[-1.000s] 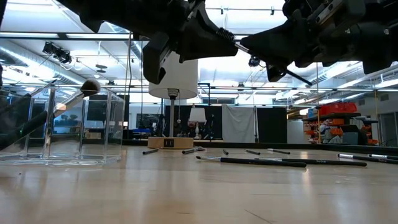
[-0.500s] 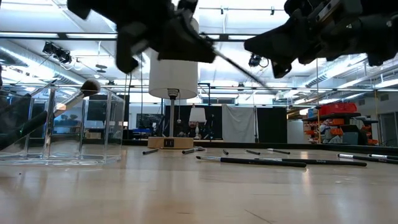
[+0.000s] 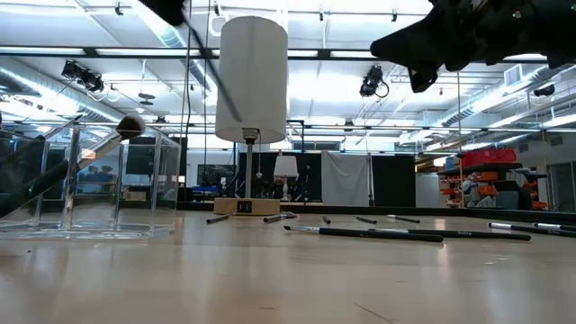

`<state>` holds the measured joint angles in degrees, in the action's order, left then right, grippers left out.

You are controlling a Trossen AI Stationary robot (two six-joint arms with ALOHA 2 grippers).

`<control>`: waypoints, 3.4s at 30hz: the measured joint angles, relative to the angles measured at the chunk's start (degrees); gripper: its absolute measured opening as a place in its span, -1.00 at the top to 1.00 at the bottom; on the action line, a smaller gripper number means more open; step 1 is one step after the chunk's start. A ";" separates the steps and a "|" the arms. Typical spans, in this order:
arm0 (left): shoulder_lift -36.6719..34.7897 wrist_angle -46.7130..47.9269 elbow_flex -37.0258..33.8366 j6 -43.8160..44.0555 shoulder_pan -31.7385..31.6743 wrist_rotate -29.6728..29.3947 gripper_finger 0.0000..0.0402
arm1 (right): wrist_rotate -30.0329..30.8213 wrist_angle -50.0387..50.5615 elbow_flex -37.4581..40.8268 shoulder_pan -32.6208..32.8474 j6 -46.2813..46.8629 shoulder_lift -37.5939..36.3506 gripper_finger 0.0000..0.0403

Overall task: Put items in baskets/containers
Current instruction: Put the brow brush in the transparent organizer, then put the eyeshadow brush in the transparent organizer

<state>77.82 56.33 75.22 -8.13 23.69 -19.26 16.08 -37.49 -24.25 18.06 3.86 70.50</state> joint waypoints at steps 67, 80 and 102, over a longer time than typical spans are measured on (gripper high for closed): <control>23.54 13.08 10.63 -17.98 -6.02 20.78 0.37 | -0.02 0.87 0.00 0.02 0.79 1.00 0.97; 22.52 13.63 10.65 -15.81 -11.05 20.09 0.02 | -0.03 0.76 0.00 0.01 1.46 1.00 0.97; 5.47 -4.01 5.39 -6.41 -12.71 18.42 0.02 | -0.05 1.48 0.00 0.04 9.72 6.80 0.97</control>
<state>83.29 52.32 80.60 -14.54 10.98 -0.84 16.02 -36.01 -24.25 18.11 13.58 77.30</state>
